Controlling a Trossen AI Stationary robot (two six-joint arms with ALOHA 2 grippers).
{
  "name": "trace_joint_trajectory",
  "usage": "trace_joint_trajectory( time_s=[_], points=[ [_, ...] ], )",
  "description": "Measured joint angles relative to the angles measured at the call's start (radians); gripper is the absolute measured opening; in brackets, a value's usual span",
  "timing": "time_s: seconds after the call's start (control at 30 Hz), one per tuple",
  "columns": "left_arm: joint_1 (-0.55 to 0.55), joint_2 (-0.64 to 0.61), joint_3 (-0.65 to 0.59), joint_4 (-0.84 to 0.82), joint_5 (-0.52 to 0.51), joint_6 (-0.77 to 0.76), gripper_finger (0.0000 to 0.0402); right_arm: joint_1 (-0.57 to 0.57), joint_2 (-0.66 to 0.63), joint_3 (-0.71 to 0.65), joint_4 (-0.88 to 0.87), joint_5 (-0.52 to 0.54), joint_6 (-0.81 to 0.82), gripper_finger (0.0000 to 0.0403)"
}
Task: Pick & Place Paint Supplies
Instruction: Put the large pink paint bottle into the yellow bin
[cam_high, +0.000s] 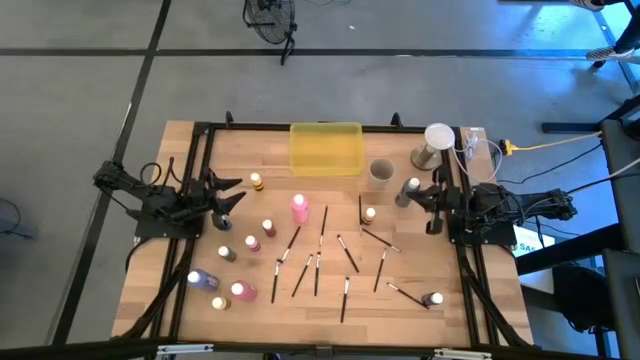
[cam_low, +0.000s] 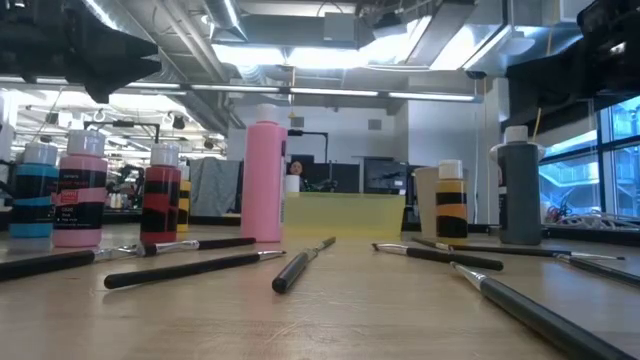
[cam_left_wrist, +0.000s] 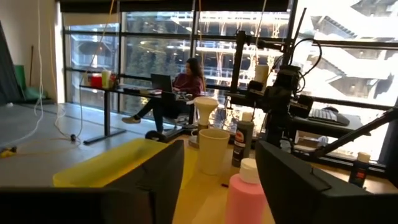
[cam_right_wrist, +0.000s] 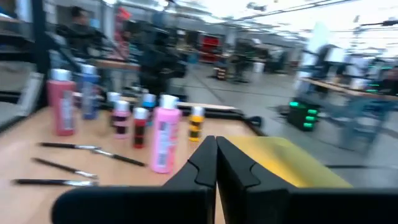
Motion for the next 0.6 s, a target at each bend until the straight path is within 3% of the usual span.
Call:
trace_joint_trajectory(
  time_s=[0.23,0.4,0.6],
  points=[
    [0.000,0.000,0.000,0.027,-0.011,0.142,0.0209,0.000,0.001,0.000,0.059,0.129,0.012,0.0114],
    [0.000,0.000,0.000,0.032,-0.026,0.145,0.0206,0.000,0.000,0.000,0.075,0.139,-0.014,0.0194],
    [0.000,0.000,0.000,0.013,0.023,0.067,0.0208,0.000,0.001,0.000,0.087,0.140,-0.041,0.0233]
  ],
)
